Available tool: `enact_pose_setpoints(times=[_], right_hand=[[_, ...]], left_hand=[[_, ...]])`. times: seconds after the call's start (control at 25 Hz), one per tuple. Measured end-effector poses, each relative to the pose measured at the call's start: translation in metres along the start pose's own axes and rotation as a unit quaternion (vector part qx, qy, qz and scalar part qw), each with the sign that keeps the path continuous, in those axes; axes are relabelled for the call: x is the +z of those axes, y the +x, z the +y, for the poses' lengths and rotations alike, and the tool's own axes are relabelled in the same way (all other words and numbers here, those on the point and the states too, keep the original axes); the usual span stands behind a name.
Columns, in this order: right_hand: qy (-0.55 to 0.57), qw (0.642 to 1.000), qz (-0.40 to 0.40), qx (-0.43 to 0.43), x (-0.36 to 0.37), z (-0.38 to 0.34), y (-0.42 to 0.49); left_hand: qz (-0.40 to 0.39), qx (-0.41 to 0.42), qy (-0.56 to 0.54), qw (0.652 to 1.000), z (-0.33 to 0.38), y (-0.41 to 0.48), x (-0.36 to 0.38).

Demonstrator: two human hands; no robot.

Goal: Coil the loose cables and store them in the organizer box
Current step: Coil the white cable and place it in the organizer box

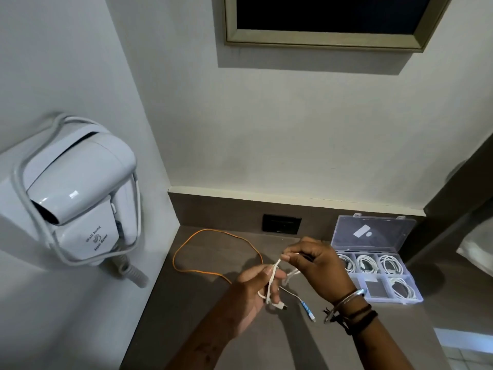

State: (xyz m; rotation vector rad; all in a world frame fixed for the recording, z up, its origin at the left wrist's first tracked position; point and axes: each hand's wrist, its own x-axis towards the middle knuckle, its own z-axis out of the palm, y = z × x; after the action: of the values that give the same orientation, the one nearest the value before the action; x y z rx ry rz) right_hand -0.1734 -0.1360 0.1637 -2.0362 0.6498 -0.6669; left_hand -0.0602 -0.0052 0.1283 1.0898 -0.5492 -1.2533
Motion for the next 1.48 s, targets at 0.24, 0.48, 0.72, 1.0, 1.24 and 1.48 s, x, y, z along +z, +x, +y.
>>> enact_pose_setpoints(times=[0.24,0.48,0.72,1.0,1.24,1.48], right_hand=[[0.114,0.987,-0.009,0.109,0.02,0.011,-0.009],[-0.07,0.981,-0.178,0.037,0.043,0.01,-0.053],[-0.22,0.966,-0.045,-0.128,-0.019,-0.034,-0.022],[-0.033,0.994,-0.077,-0.065,0.02,-0.001,-0.031],[-0.241,0.951,-0.192,-0.012,0.038,-0.019,-0.066],[-0.338,0.921,-0.104,-0.163,-0.013,-0.054,-0.048]], left_hand=[[0.065,0.042,-0.135,0.988,0.011,0.007,0.02],[0.219,0.158,0.144,0.952,-0.001,0.019,0.002],[0.044,0.075,0.246,0.965,0.0,0.0,0.008],[0.078,0.157,-0.043,0.984,0.035,0.009,0.021],[0.235,0.169,0.18,0.94,-0.008,0.015,0.015],[0.022,-0.023,0.232,0.972,-0.004,0.004,0.02]])
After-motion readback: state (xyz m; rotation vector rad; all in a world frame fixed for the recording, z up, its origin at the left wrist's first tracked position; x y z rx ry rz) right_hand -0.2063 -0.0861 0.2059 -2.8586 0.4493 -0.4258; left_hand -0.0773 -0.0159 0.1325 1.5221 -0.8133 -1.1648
